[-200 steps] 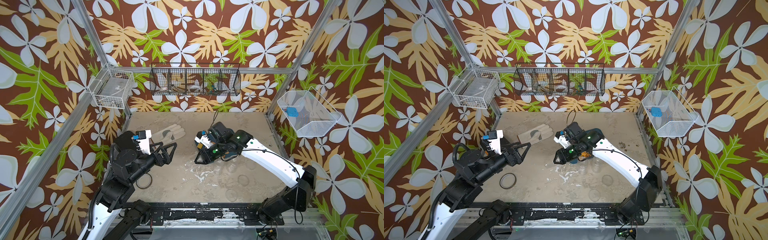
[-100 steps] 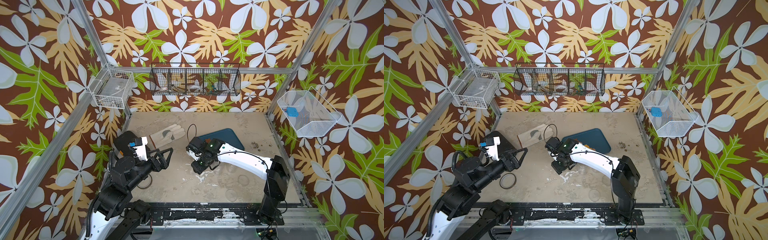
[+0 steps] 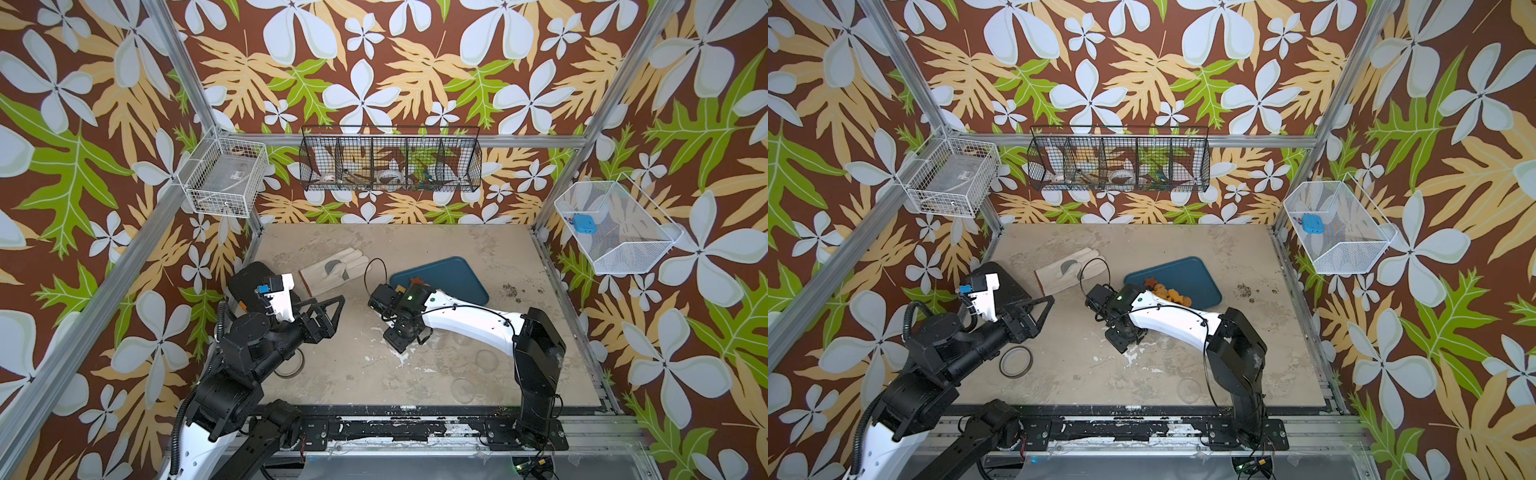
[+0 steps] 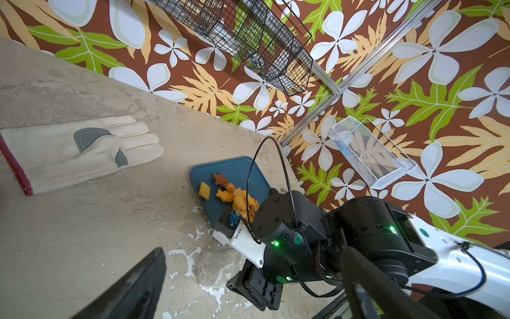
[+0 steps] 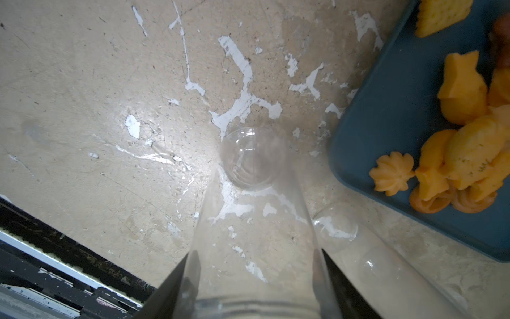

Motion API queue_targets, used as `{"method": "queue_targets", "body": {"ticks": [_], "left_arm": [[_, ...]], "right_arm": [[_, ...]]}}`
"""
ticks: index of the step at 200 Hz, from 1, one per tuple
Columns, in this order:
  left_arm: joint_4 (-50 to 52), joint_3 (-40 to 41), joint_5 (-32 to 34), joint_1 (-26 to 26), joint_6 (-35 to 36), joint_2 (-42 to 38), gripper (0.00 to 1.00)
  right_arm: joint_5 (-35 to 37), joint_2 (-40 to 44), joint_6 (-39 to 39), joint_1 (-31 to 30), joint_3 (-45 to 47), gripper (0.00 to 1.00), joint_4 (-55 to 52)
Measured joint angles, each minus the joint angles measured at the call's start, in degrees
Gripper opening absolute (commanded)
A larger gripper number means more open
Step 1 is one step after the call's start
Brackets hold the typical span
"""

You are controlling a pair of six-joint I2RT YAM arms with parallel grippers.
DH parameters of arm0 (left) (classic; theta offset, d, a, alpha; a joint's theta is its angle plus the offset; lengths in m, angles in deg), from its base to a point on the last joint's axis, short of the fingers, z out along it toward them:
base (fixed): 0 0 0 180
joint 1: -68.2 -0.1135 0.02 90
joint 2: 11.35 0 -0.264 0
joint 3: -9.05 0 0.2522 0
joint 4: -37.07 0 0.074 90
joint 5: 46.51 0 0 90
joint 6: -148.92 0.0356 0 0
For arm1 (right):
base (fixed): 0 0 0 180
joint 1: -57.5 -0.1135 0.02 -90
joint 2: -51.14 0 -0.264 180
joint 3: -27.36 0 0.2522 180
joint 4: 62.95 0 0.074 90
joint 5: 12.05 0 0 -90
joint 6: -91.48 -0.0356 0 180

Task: Pour the cookies out of the jar
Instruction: Place the jar at the center of the board.

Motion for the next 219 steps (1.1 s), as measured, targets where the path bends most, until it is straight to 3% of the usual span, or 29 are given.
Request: {"method": "queue_targets", "body": {"ticks": [219], "left_arm": [[-0.5,0.6,0.2,0.0,0.3,0.0,1.00]], "right_arm": [[0.1,-0.2,0.0,-0.3,-0.3,0.97,-0.7]]}}
